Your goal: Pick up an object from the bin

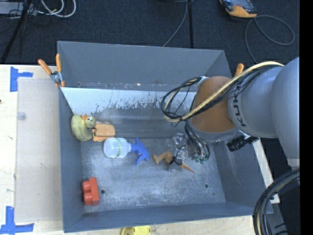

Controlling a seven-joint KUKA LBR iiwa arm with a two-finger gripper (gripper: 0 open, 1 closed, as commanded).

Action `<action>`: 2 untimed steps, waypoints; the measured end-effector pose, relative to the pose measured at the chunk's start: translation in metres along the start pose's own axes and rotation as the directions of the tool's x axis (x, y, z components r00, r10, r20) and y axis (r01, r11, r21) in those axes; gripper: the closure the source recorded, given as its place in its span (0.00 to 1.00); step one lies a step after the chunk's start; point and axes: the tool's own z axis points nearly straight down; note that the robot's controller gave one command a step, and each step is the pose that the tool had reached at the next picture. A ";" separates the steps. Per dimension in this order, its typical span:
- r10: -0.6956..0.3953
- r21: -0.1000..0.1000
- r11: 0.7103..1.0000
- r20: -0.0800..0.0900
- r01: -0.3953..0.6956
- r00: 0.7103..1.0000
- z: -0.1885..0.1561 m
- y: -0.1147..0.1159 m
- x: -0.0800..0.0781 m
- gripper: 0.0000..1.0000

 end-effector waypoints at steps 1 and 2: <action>0.001 0.001 1.000 -0.008 -0.001 1.000 -0.037 -0.003 0.011 1.00; -0.009 0.000 1.000 -0.004 0.009 1.000 -0.092 0.004 -0.004 1.00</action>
Offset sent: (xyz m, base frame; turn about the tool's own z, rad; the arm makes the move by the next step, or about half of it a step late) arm 0.0213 0.0072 0.1329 -0.0162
